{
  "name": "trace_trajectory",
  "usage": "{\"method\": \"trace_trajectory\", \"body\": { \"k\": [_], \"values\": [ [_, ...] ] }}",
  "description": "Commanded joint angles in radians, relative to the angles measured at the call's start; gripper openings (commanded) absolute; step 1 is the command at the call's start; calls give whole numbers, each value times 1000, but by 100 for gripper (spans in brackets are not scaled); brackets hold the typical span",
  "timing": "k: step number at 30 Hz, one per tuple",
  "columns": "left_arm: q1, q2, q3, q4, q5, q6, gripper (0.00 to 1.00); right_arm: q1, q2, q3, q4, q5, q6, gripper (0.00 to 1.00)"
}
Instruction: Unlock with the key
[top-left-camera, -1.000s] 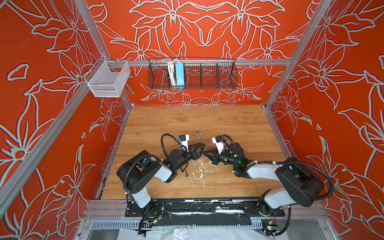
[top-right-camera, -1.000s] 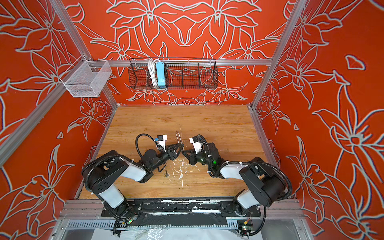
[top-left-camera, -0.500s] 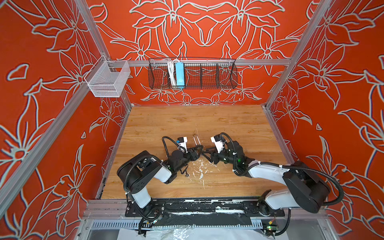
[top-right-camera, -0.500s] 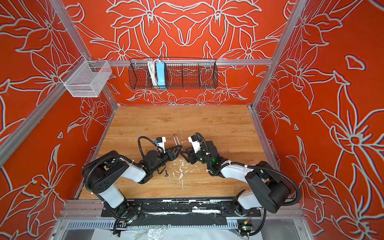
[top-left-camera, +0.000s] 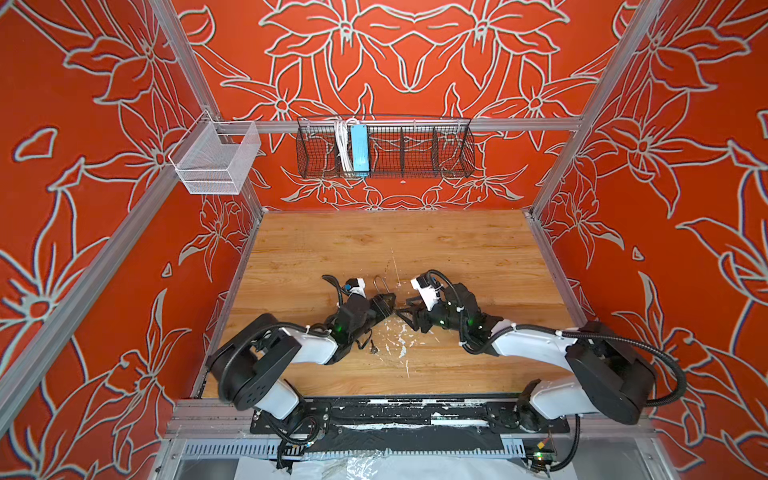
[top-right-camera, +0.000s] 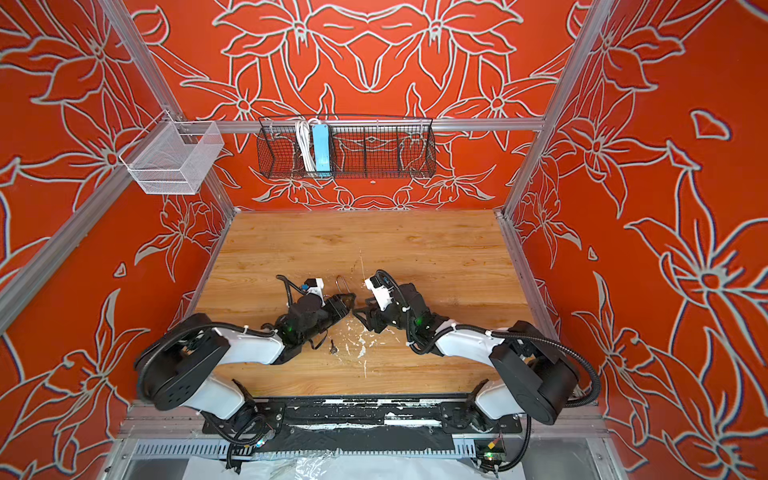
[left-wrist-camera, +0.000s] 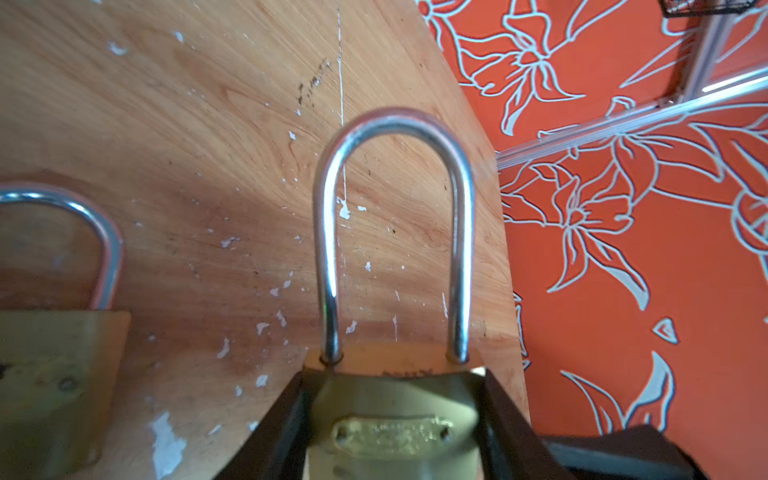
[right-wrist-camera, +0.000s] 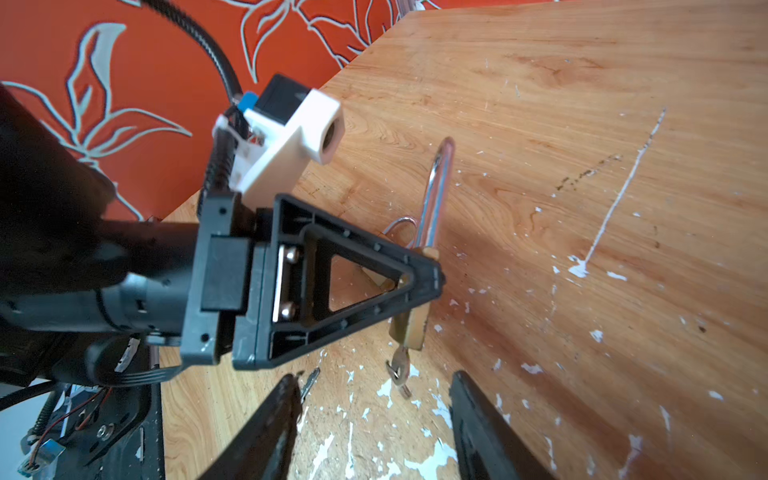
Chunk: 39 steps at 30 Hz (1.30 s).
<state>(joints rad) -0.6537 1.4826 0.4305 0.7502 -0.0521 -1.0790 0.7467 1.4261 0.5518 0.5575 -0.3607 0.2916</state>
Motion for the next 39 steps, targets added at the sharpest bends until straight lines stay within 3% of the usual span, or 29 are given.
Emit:
{"method": "trace_trajectory", "body": {
  "k": [1, 7, 20, 33, 37, 39],
  "values": [
    [2, -111, 30, -94, -55, -29, 0, 11, 33, 31, -4, 14, -13, 60],
    [-1, -197, 33, -165, -63, -16, 0, 18, 64, 38, 24, 29, 6, 60],
    [-16, -125, 32, -66, 40, -56, 0, 19, 57, 27, 43, 52, 19, 60],
    [-54, -58, 28, 40, 81, -48, 0, 18, 71, 39, 30, 71, 29, 41],
    [-55, -48, 28, 54, 91, -45, 0, 17, 73, 39, 25, 86, 32, 40],
    [-55, -49, 24, 58, 84, -42, 0, 17, 73, 41, 19, 92, 32, 34]
  ]
}}
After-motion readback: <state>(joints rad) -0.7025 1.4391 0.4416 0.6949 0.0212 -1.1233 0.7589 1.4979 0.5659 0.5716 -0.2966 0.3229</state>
